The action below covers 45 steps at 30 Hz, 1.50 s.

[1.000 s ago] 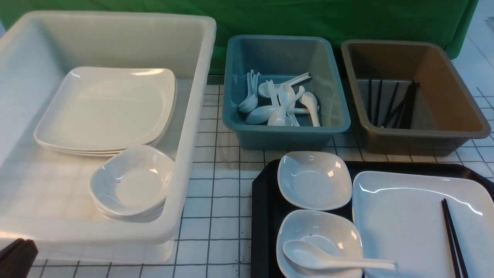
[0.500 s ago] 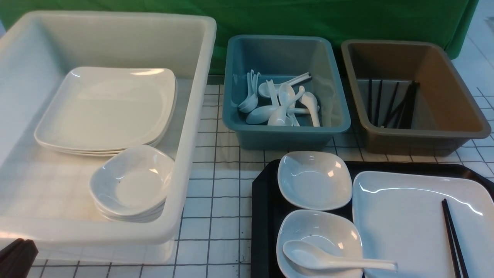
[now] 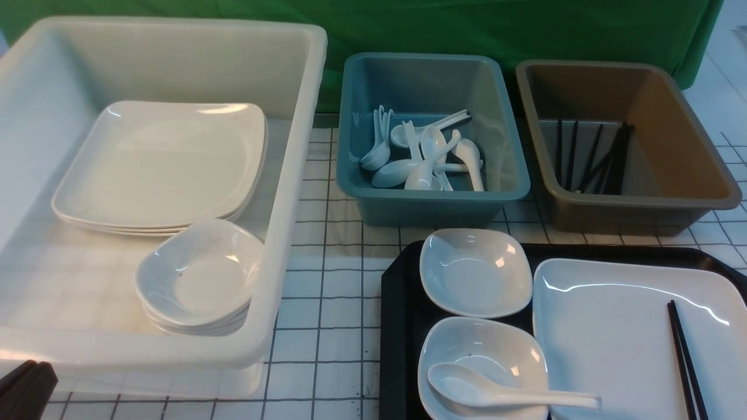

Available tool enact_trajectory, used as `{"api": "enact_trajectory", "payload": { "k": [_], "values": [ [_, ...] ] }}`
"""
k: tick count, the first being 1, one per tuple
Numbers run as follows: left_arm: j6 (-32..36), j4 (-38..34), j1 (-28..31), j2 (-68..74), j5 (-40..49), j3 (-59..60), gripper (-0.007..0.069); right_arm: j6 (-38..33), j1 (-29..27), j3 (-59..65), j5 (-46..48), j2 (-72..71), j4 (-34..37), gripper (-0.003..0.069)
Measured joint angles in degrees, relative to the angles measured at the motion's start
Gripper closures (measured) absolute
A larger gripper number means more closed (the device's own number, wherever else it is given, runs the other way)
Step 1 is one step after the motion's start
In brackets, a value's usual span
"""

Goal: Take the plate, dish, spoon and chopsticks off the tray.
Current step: Use the right arm to grab a pair of chopsticks from the plate

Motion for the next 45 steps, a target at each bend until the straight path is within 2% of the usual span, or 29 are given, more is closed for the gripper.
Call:
{"api": "enact_trajectory", "payload": {
  "k": [1, 4, 5, 8, 9, 10, 11, 12, 13, 14, 15, 17, 18, 19, 22, 26, 29, 32, 35, 41, 42, 45],
  "values": [
    [0.0, 0.0, 0.0, 0.0, 0.0, 0.0, 0.0619, 0.0, 0.0, 0.0, -0.15, 0.0, 0.01, 0.0436],
    [0.0, 0.0, 0.0, 0.0, 0.0, 0.0, 0.0619, -4.79, 0.55, -5.02, -3.16, 0.0, 0.43, 0.0573],
    [0.0, 0.0, 0.0, 0.0, 0.0, 0.0, 0.0619, -8.62, 0.63, -8.05, -3.69, 0.14, 0.43, 0.0611],
    [0.0, 0.0, 0.0, 0.0, 0.0, 0.0, 0.0619, -16.59, 0.67, -15.66, -2.81, 2.31, 0.49, 0.0627],
    [0.08, 0.0, 0.0, 0.0, 0.0, 0.0, 0.0619, -21.95, 0.67, -22.01, 1.72, 6.46, -0.01, 0.0629],
    [0.08, 0.0, 0.0, 0.0, 0.0, 0.0, 0.0619, -22.48, 0.67, -22.01, 2.5, 6.45, -0.14, 0.0629],
    [0.13, 0.0, 0.0, 0.0, 0.0, 0.0, 0.0619, -25.17, 0.67, -26.68, 9.27, 11.69, -2.04, 0.0629],
    [0.07, 0.0, 0.0, 0.0, 0.0, 0.0, 0.0619, -26.12, 0.67, -30.31, 16.79, 15.68, -3.74, 0.0629],
    [0.07, 0.0, 0.0, 0.0, 0.0, 0.0, 0.0619, -26.12, 0.67, -31.39, 18.17, 17.33, -4.42, 0.0629],
    [0.07, 0.02, 0.0, 0.0, 0.0, 0.0, 0.0619, -25.97, 0.67, -34.91, 30.61, 24.48, -7.31, 0.0629],
    [0.07, 0.02, 0.0, 0.0, 0.0, 0.0, 0.0619, -25.96, 0.67, -35.54, 31.93, 26.33, -7.6, 0.0629],
    [0.07, 0.02, 0.0, 0.0, 0.0, 0.0, 0.0619, -26.08, 0.67, -37.41, 44.08, 38.35, -10.35, 0.0617],
    [0.07, 0.02, 0.0, 0.0, 0.0, 0.0, 0.0619, -26.09, 0.67, -37.46, 44.6, 38.35, -10.45, 0.0615],
    [0.07, 0.02, 0.0, 0.0, 0.0, 0.0, 0.0619, -27.84, 0.67, -37.71, 46.61, 46.83, -10.94, 0.0587],
    [0.07, 0.02, 0.0, 0.0, 0.0, 0.0, 0.0619, -30.52, 0.67, -38.32, 46.3, 54.54, -10.94, 0.0531],
    [0.07, 0.02, 0.0, 0.0, 0.0, 0.0, 0.0619, -32.23, 0.67, -41.68, 43.59, 69.39, -11.34, 0.0318],
    [0.03, 0.02, 0.0, 0.0, 0.0, 0.0, 0.0619, -32.28, 0.73, -43.1, 41.38, 74.95, -11.7, 0.0214],
    [0.03, 0.02, 0.0, 0.0, 0.0, 0.0, 0.0619, -32.28, 0.73, -43.54, 38.01, 79.84, -11.86, 0.0169],
    [0.03, 0.02, 0.0, 0.0, 0.0, 0.0, 0.0619, -32.28, 0.73, -43.54, 35.91, 83.26, -11.93, 0.0168],
    [0.03, 0.02, 0.0, 0.0, 0.0, 0.0, 0.0619, -32.52, 0.73, -43.54, 34.69, 90.22, -12.26, 0.0237],
    [0.03, 0.02, 0.0, 0.0, 0.0, 0.0, 0.0619, -32.73, 0.73, -43.54, 34.69, 91.02, -12.31, 0.0277],
    [0.03, 0.02, 0.0, 0.0, 0.0, 0.0, 0.0619, -34.95, 0.73, -44.54, 36.19, 91.51, -12.31, 0.0477]
  ]
}}
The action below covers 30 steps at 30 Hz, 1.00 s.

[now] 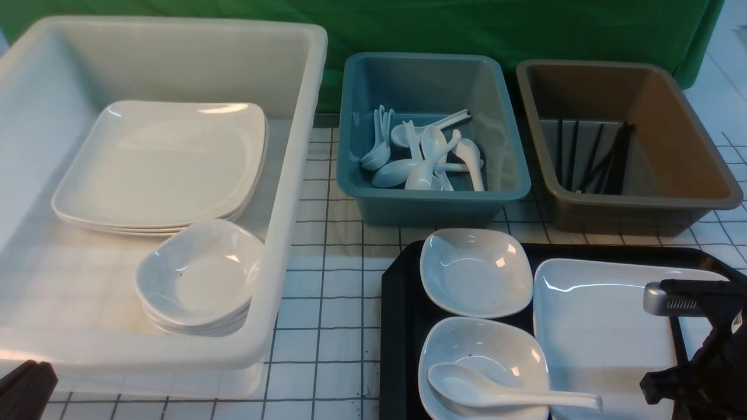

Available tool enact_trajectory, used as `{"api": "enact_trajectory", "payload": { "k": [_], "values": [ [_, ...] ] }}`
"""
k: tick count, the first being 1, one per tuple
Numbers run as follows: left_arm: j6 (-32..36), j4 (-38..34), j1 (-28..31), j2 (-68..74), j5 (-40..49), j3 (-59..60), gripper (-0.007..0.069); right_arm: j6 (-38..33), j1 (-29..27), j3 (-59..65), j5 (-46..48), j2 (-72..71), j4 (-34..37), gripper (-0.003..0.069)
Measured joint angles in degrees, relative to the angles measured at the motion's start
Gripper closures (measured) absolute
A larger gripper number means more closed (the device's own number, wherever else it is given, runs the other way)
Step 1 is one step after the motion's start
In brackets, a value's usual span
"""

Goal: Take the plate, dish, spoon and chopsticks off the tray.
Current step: Use the right arm to grab a pair of chopsticks from the plate, then use the right arm to put the chopsticks into the small storage box on the right

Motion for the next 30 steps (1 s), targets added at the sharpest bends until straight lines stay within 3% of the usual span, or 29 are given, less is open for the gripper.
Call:
{"api": "enact_trajectory", "payload": {
  "k": [9, 16, 18, 23, 27, 30],
  "values": [
    [0.05, 0.0, 0.0, 0.0, 0.0, 0.0, 0.0619, -2.11, 0.0, -7.99, 10.72, -8.46, 0.0, 0.0486],
    [0.05, 0.0, 0.0, 0.0, 0.0, 0.0, 0.0619, -2.45, 0.0, -23.69, 10.95, -11.76, 0.0, 0.0486],
    [0.05, 0.0, 0.0, 0.0, 0.0, 0.0, 0.0619, -2.45, 0.0, -30.43, 8.96, -9.13, 0.0, 0.0486],
    [0.05, 0.0, 0.0, 0.0, 0.0, 0.0, 0.0619, -2.45, 0.0, -45.81, -5.97, 3.35, -0.43, 0.0486],
    [0.0, 0.0, 0.0, 0.0, 0.0, 0.0, 0.0619, -2.45, 0.0, -49.81, -16.06, 10.76, -0.63, 0.0486],
    [0.0, 0.0, 0.0, 0.0, 0.0, 0.0, 0.0619, -2.45, 0.0, -50.97, -22.11, 17.69, -0.77, 0.044]
  ]
}}
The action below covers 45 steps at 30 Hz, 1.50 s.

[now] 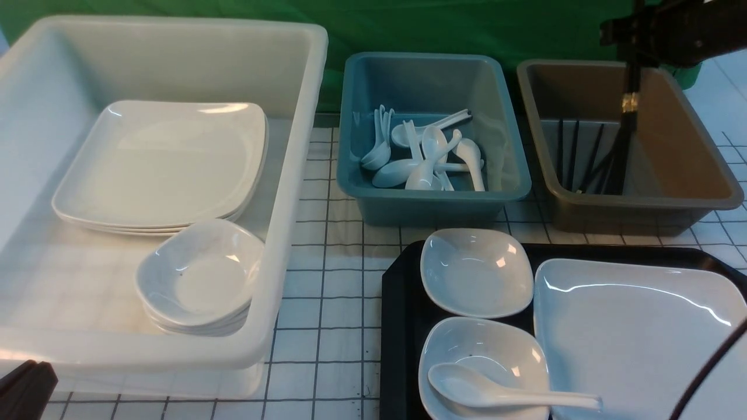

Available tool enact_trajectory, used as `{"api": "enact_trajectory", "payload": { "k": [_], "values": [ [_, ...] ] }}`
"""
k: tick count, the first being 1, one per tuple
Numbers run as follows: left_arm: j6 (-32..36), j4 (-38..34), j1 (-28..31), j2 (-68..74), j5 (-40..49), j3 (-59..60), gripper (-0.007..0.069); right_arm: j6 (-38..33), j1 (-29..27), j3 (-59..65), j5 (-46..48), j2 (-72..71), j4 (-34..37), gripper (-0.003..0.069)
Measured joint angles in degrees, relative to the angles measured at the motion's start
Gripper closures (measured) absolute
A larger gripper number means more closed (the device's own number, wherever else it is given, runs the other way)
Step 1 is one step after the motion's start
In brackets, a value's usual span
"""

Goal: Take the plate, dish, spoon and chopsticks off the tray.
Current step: Use the right arm to put the chopsticks into the small storage box on the right, then use the left arm to grab a soup spoon from the plate

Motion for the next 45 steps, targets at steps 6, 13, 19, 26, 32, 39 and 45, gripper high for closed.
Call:
{"api": "enact_trajectory", "payload": {
  "k": [6, 13, 19, 26, 32, 39, 45],
  "values": [
    [0.0, 0.0, 0.0, 0.0, 0.0, 0.0, 0.0619, 1.28, 0.0, 0.0, 2.3, 6.36, -0.09, 0.0301],
    [0.0, 0.0, 0.0, 0.0, 0.0, 0.0, 0.0619, 0.0, 0.0, -2.67, 20.38, 2.15, 0.15, 0.0603],
    [0.12, 0.0, 0.0, 0.0, 0.0, 0.0, 0.0619, -6.74, 0.35, -3.78, 41.93, -11.47, 1.61, 0.0629],
    [0.39, 0.66, 0.0, 0.0, 0.0, 0.0, 0.0619, -6.88, 0.49, 5.55, 44.8, -30.31, 2.14, 0.0629],
    [4.24, 7.11, 0.0, 0.0, 0.19, 0.0, 0.0619, -6.05, 0.49, 20.6, 44.85, -49.35, 2.14, 0.0629],
    [4.77, 8.36, 0.0, 0.0, 0.44, 0.0, 0.0619, -4.69, 0.49, 36.61, 43.55, -67.21, 2.14, 0.0629],
    [4.88, 8.53, 0.0, 0.0, 0.37, 0.0, 0.0619, 0.0, 0.49, 52.06, 35.08, -81.59, 2.14, 0.0626]
  ]
}}
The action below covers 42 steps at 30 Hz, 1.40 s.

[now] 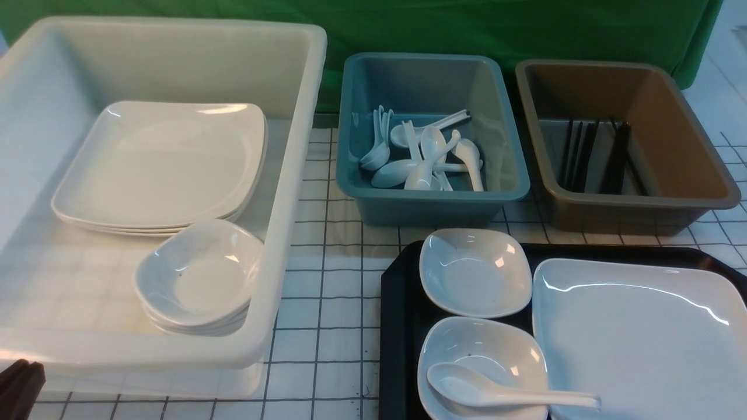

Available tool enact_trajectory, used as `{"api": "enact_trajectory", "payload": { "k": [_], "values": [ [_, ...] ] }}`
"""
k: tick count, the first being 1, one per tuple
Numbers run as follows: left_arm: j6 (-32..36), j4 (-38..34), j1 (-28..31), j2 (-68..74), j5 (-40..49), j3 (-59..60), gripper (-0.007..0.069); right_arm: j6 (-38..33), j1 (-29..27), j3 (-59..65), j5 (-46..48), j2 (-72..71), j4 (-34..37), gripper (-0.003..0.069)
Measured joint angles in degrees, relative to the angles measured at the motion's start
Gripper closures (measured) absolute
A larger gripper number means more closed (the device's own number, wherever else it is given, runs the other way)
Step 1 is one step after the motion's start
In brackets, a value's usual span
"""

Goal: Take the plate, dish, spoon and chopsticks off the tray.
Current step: Use the left arm to grab a soup spoon from the plate

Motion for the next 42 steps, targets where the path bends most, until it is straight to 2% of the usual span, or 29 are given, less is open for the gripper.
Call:
{"api": "enact_trajectory", "payload": {
  "k": [4, 5, 8, 9, 10, 11, 13, 23, 25, 26, 27, 30, 31, 32, 33, 34, 35, 38, 39, 42],
  "values": [
    [0.21, 1.21, 0.0, 0.0, -3.14, 0.0, 0.0619, 2.23, 0.0, 4.55, -2.33, -3.91, 0.0, 0.0623],
    [-2.49, -2.07, 0.0, 0.0, -6.23, 0.0, 0.0619, 2.81, 0.0, 5.8, -2.69, -4.63, 0.0, 0.0622],
    [-16.69, -23.48, 0.0, 0.0, -16.28, 0.0, 0.0619, 3.1, 0.0, 6.87, -2.9, -4.99, 0.0, 0.0622],
    [-17.64, -23.48, 0.0, 0.0, -16.28, 0.0, 0.0619, 3.19, 0.0, 6.86, -2.9, -4.99, 0.0, 0.0622],
    [-25.2, -33.25, 0.0, 0.0, -20.05, 0.0, 0.0619, 3.41, 0.0, 6.98, -2.9, -5.04, 0.0, 0.0622],
    [-25.2, -34.07, 0.0, 0.0, -20.39, 0.0, 0.0619, 3.46, 0.0, 6.98, -2.9, -5.04, 0.0, 0.0621],
    [-32.86, -40.24, 0.0, 0.0, -23.74, 0.0, 0.0619, 3.63, 0.0, 6.98, -3.01, -5.04, 0.0, 0.0617],
    [-39.96, -41.25, 0.0, 0.0, -35.19, 0.0, 0.0619, 3.69, 0.0, 6.98, -3.31, -5.04, 0.0, 0.0607],
    [-43.25, -37.17, 0.0, -0.05, -36.42, -0.08, 0.0619, 3.75, 0.0, 6.98, -3.45, -5.04, 0.0, 0.0603],
    [-44.94, -31.76, 0.0, -0.05, -34.16, -1.76, 0.0619, 3.81, 0.0, 6.98, -3.71, -5.04, 0.0, 0.0601],
    [-45.11, -31.06, 0.0, -0.01, -33.59, -2.13, 0.0619, 3.81, 0.0, 6.98, -3.76, -5.04, 0.0, 0.0601],
    [-45.51, -19.08, 0.0, 4.86, -18.47, -12.02, 0.0619, 3.87, 0.0, 6.98, -4.09, -5.04, 0.0, 0.0599],
    [-45.09, -17.85, 0.0, 5.98, -16.11, -13.36, 0.0619, 3.87, 0.0, 6.98, -4.11, -5.04, 0.0, 0.0599],
    [-41.88, -14.85, 0.0, 11.45, -6.05, -18.85, 0.0619, 3.87, 0.0, 6.98, -4.14, -5.04, 0.0, 0.0599],
    [-38.09, -14.56, 0.0, 15.47, 0.25, -22.37, 0.0619, 3.87, 0.0, 6.98, -4.14, -5.04, 0.0, 0.0599],
    [-30.65, -16.45, 0.0, 21.45, 8.46, -27.37, 0.0619, 3.87, 0.0, 6.98, -4.14, -5.04, 0.0, 0.0597],
    [-25.46, -18.8, 0.0, 25.1, 12.81, -30.33, 0.0619, 3.87, 0.0, 6.98, -4.14, -5.04, 0.0, 0.0596],
    [-7.1, -30.51, 0.0, 37.58, 26.37, -39.86, 0.0619, 3.87, 0.0, 6.98, -4.14, -5.04, 0.0, 0.0592],
    [-2.97, -33.69, 0.0, 41.46, 30.56, -42.52, 0.0619, 3.87, 0.0, 6.98, -4.14, -5.04, 0.0, 0.0591],
    [17.28, -52.15, 0.0, 55.71, 46.3, -49.93, 0.0619, 3.99, 0.0, 6.98, -4.14, -5.04, 0.0, 0.0588]
  ]
}}
